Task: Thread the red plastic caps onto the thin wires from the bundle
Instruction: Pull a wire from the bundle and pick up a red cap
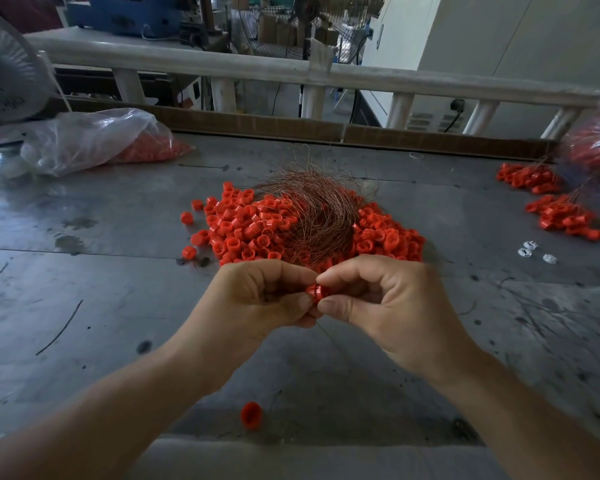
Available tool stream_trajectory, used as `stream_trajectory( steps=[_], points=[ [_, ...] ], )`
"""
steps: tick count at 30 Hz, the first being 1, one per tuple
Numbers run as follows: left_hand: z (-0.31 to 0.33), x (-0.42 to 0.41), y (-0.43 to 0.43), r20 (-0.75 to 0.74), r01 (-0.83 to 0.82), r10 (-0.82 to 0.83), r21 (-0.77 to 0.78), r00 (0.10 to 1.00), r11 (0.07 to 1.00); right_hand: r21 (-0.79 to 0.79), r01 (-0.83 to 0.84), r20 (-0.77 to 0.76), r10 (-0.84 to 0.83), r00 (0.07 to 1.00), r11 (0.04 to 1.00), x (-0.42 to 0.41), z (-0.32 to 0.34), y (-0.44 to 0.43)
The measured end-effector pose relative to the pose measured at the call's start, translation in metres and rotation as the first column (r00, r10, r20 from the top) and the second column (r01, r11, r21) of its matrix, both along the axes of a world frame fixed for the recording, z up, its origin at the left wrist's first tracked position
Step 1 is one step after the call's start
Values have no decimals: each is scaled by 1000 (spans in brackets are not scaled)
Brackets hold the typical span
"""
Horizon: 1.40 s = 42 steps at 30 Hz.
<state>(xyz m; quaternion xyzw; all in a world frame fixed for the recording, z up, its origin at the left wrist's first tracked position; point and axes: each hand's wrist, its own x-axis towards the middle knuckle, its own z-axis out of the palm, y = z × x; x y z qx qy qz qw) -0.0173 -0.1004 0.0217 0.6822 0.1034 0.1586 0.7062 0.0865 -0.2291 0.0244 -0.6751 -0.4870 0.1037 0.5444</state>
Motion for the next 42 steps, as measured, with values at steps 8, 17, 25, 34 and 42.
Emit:
stream_trajectory(
  steps=[8,17,25,34,42],
  points=[
    [-2,-2,0,10,53,-53,-2,999,999,-7,11,89,-11,996,1000,0,0,-3],
    [-2,-1,0,14,106,-106,-42,994,993,-20,48,146,-45,988,999,1,1,-4],
    [-3,-3,-1,7,61,-61,-49,998,997,12,81,218,-82,973,997,-1,-1,-4],
    [-5,-2,-1,-15,78,-79,-47,997,996,1,30,276,-29,961,1000,2,0,-3],
    [-1,-3,2,-32,168,-173,-135,984,977,-21,-31,43,32,999,999,4,3,-5]
  ],
)
